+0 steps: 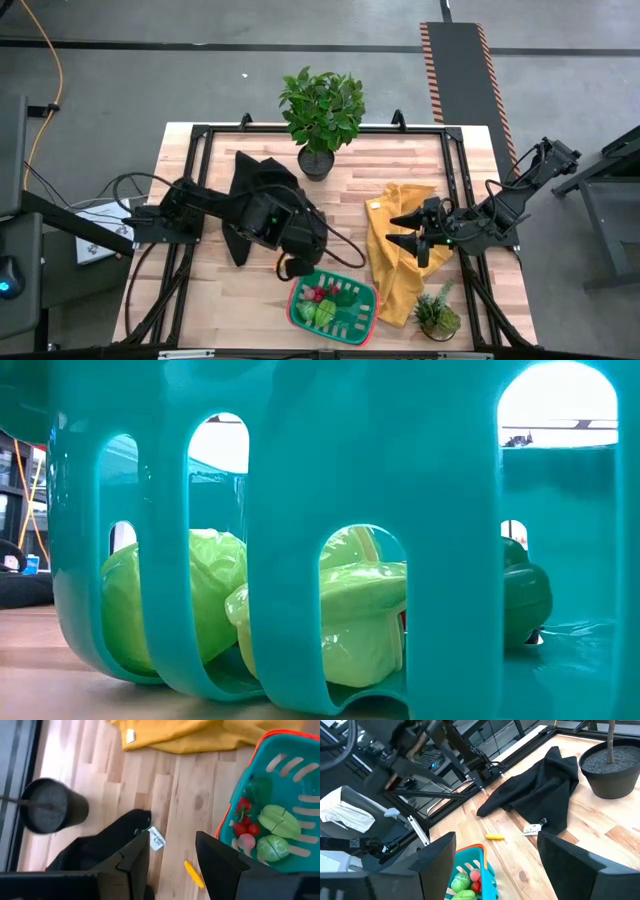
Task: Pick and placing Produce into tupperware
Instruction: Put the yellow corn into the blue bin
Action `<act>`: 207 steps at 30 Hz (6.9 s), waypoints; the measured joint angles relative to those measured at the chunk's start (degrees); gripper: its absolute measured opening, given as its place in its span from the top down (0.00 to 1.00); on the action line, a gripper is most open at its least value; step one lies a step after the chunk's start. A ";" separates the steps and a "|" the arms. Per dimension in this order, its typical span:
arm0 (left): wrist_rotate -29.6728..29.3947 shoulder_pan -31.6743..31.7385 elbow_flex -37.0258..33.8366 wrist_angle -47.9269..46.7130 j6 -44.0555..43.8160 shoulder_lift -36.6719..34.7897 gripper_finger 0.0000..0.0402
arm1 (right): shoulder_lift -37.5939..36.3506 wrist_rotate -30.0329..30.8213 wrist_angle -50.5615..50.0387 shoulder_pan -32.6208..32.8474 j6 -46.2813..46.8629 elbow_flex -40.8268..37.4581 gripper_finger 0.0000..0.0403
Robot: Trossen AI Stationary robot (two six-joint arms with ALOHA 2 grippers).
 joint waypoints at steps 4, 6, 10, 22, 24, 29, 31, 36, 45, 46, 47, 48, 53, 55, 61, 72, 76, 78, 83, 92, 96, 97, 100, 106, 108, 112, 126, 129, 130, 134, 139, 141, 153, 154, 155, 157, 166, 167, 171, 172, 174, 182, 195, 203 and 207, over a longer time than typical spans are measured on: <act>-1.76 -0.59 -0.01 0.18 -0.97 -2.37 0.63 | -0.02 -0.59 0.02 0.00 0.00 0.00 0.33; -1.76 -0.77 -0.03 0.17 -0.99 -3.64 0.63 | -0.02 -1.14 0.02 0.00 0.00 0.00 0.33; -1.77 -1.86 -0.03 0.16 -1.03 -8.66 0.63 | -0.02 -1.47 0.04 0.00 0.44 0.00 0.33; -13.46 -6.64 -5.10 0.24 -11.48 -26.96 0.63 | -0.02 -1.49 0.11 0.00 0.61 -0.02 0.33; -15.32 -7.64 -9.37 0.28 -14.42 -29.97 0.63 | 0.00 -1.45 0.12 0.00 0.63 -0.02 0.33; -17.74 -9.66 -24.93 0.16 -23.59 -38.03 0.63 | 0.00 -1.11 0.22 0.00 1.72 -0.02 0.33; -18.51 -10.30 -31.75 0.19 -29.09 -40.68 0.63 | 0.00 -1.07 0.24 0.00 2.28 -0.02 0.33; -19.71 -12.84 -47.46 2.46 -42.21 -45.56 0.63 | 0.00 -1.07 0.17 -0.53 4.50 -0.02 0.33; -19.67 -19.41 -68.29 20.60 -51.34 -47.89 0.63 | 0.00 -1.19 0.09 -4.38 6.04 -0.02 0.33; -19.78 -20.22 -70.22 22.45 -52.74 -47.89 0.63 | 0.00 -1.35 0.12 -4.84 6.05 -0.02 0.33; -19.91 -21.08 -72.07 24.21 -53.99 -47.89 0.63 | 0.00 -1.36 0.22 -5.27 6.07 -0.02 0.33; -20.31 -22.10 -73.81 26.16 -55.04 -47.89 0.63 | 0.00 -1.38 0.44 -5.69 6.35 -0.02 0.33; -24.22 -26.21 -81.06 36.45 -59.52 -47.89 0.63 | 0.00 -1.54 0.51 -7.54 8.18 -0.02 0.33; -25.96 -27.45 -82.80 37.53 -62.20 -47.89 0.63 | 0.00 -1.57 0.50 -8.10 8.68 -0.02 0.33; -27.16 -30.65 -86.69 39.03 -66.94 -47.69 0.63 | 0.02 -1.60 0.50 -9.25 9.27 -0.02 0.33; -30.65 -36.39 -94.60 55.78 -70.45 -44.16 0.63 | 0.22 -1.31 0.49 -9.73 9.68 -0.02 0.33; -30.54 -36.73 -95.31 62.99 -70.48 -39.33 0.63 | 0.22 -1.28 0.48 -10.01 10.79 -0.02 0.33; -30.42 -36.70 -95.29 66.08 -70.46 -37.12 0.63 | 0.23 -1.30 0.46 -10.03 11.23 -0.02 0.33; -29.91 -36.65 -95.28 74.39 -70.41 -32.11 0.63 | 0.24 -1.32 0.08 -10.01 12.09 -0.02 0.33; -27.55 -36.61 -91.68 72.42 -73.25 -30.71 0.63 | 0.24 -5.96 -0.39 -10.01 12.06 -0.02 0.33; -24.78 -36.93 -87.89 65.54 -76.34 -30.71 0.63 | 0.24 -8.67 -0.43 -10.01 11.33 -0.02 0.33; -24.70 -37.19 -86.62 63.35 -77.26 -30.71 0.63 | 0.24 -9.15 -0.43 -10.01 10.76 -0.02 0.33; -25.11 -38.33 -82.64 56.68 -80.56 -30.68 0.63 | 0.24 -10.51 -0.44 -10.01 10.07 -0.02 0.33; -29.38 -39.23 -75.06 43.55 -87.74 -25.44 0.63 | 0.24 -11.46 -0.91 -10.01 7.99 -0.02 0.33; -29.19 -39.23 -73.11 39.95 -91.09 -22.02 0.63 | 0.24 -11.69 -0.97 -10.01 7.41 -0.02 0.33; -26.97 -39.23 -68.99 33.95 -99.48 -14.52 0.63 | 0.24 -12.04 -1.19 -10.01 7.06 -0.02 0.33; -29.11 -38.71 -65.06 26.05 -114.41 -0.34 0.63 | 0.24 -13.14 -2.15 -10.01 7.04 -0.02 0.33; -29.11 -38.73 -65.06 26.06 -114.36 0.20 0.63 | 0.24 -13.14 -2.14 -10.01 7.04 -0.02 0.33; -29.11 -38.73 -65.06 26.13 -114.39 0.33 0.63 | 0.24 -13.14 -2.14 -10.01 7.04 -0.02 0.33; -29.04 -38.31 -65.07 26.26 -113.01 0.39 0.63 | 0.24 -13.14 -2.14 -10.01 7.06 -0.02 0.33; -28.89 -36.79 -65.08 28.10 -104.72 0.39 0.63 | 0.24 -13.13 -2.14 -10.01 7.06 -0.02 0.33; -29.03 -36.01 -65.28 30.16 -100.99 0.39 0.63 | 0.24 -13.14 -2.14 -10.01 7.06 -0.02 0.33; -30.67 -34.40 -69.27 36.41 -97.90 0.39 0.63 | 0.24 -13.11 -2.16 -10.01 8.13 -0.02 0.33; -30.67 -34.40 -69.66 36.45 -98.29 0.39 0.63 | 0.24 -13.11 -2.16 -10.01 8.13 -0.02 0.33; -30.69 -34.37 -69.97 36.49 -98.42 0.39 0.63 | 0.24 -13.11 -2.17 -10.00 8.10 -0.02 0.33; -30.92 -34.33 -70.35 36.61 -98.47 0.39 0.63 | 0.24 -13.09 -2.16 -10.01 8.04 -0.02 0.33; -31.77 -34.72 -70.63 36.80 -100.45 0.38 0.63 | 0.24 -13.20 -2.32 -10.01 3.73 -0.02 0.33; -31.91 -34.81 -70.55 36.72 -100.57 0.39 0.63 | 0.22 -13.33 -2.32 -10.01 2.44 -0.02 0.33; -33.21 -36.56 -70.43 36.66 -99.91 0.37 0.63 | 0.22 -13.59 -2.32 -10.01 -3.84 -0.02 0.33; -33.82 -37.11 -70.43 36.61 -99.77 0.37 0.63 | 0.22 -13.53 -2.32 -10.01 -5.47 -0.02 0.33; -35.90 -38.17 -70.43 36.16 -99.71 0.37 0.63 | 0.22 -13.31 -2.29 -10.01 -7.93 -0.02 0.33; -39.05 -40.76 -71.67 38.57 -89.47 0.33 0.63 | 0.22 -14.62 -2.27 -10.01 -10.93 -0.02 0.33; -40.96 -38.77 -81.86 55.10 -84.24 0.33 0.63 | 0.21 -14.95 -2.23 -9.97 -9.39 -0.02 0.33; -38.36 -33.75 -81.86 64.02 -66.29 0.33 0.63 | 0.20 -14.95 -2.24 -9.97 -9.61 -0.02 0.33; -37.54 -31.99 -81.84 64.35 -63.86 0.33 0.63 | 0.21 -14.67 -2.25 -9.97 -9.84 -0.02 0.33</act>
